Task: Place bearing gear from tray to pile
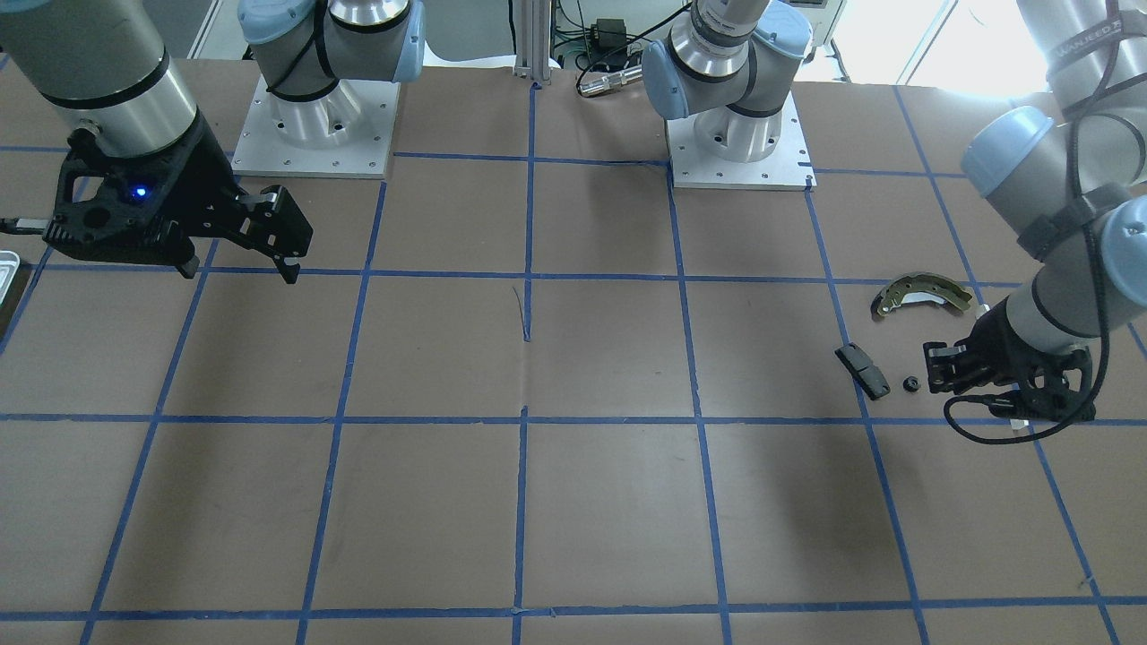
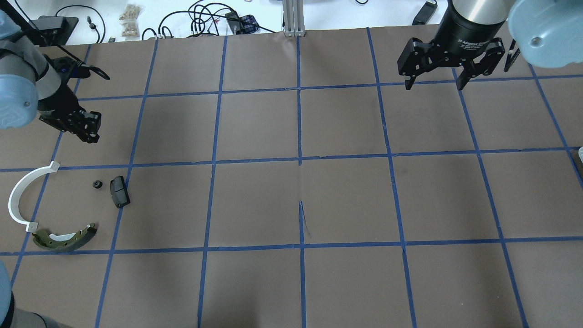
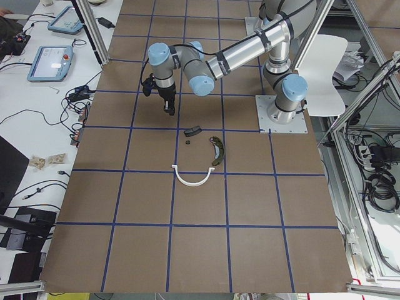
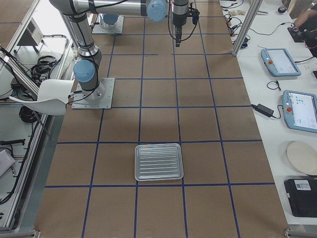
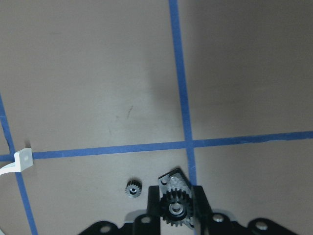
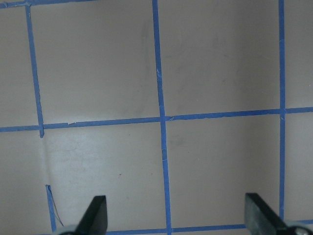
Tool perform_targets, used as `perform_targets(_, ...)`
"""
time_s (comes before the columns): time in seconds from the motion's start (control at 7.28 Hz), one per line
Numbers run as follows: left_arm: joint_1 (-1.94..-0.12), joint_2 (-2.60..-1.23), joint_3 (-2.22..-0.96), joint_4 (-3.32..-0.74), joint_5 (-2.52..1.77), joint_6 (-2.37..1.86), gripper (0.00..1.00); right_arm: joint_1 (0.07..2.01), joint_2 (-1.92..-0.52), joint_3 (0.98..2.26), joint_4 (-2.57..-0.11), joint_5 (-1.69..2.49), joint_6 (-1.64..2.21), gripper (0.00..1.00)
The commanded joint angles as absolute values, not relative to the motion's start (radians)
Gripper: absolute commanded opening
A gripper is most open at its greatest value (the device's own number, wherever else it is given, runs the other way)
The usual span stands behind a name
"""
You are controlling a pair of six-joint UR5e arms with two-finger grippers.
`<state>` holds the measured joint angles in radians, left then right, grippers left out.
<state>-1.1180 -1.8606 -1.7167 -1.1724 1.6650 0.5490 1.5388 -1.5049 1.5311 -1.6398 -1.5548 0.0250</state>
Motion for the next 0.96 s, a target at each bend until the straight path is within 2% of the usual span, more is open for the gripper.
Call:
perform_targets(0.0, -0.978, -1.9, -1.813, -0.97, 1.661, 0.693, 0.04, 1.539, -1.505, 1.531, -1.64, -1.555, 0.025, 1.0)
perform_targets(0.14, -0.962, -1.911, -1.862, -0.897, 1.661, 0.716, 0.04, 1.539, -1.505, 1.531, -1.64, -1.555, 0.025, 1.0)
perform_targets(0.55, -0.943, -1.933, -1.881, -0.894, 1.657, 0.718, 0.06, 1.539, -1.505, 1.531, -1.64, -1.554, 0.026, 1.0)
perform_targets(0.69, -0.943, -1.945, -1.882, -0.894, 1.657, 0.715, 0.12, 1.539, -1.505, 1.531, -1.64, -1.554, 0.025, 1.0)
perform_targets(0.82, -0.943, -1.947, -1.884, -0.893, 1.658, 0.715, 0.14, 1.539, -1.505, 1.531, -1.641, -1.554, 0.026, 1.0)
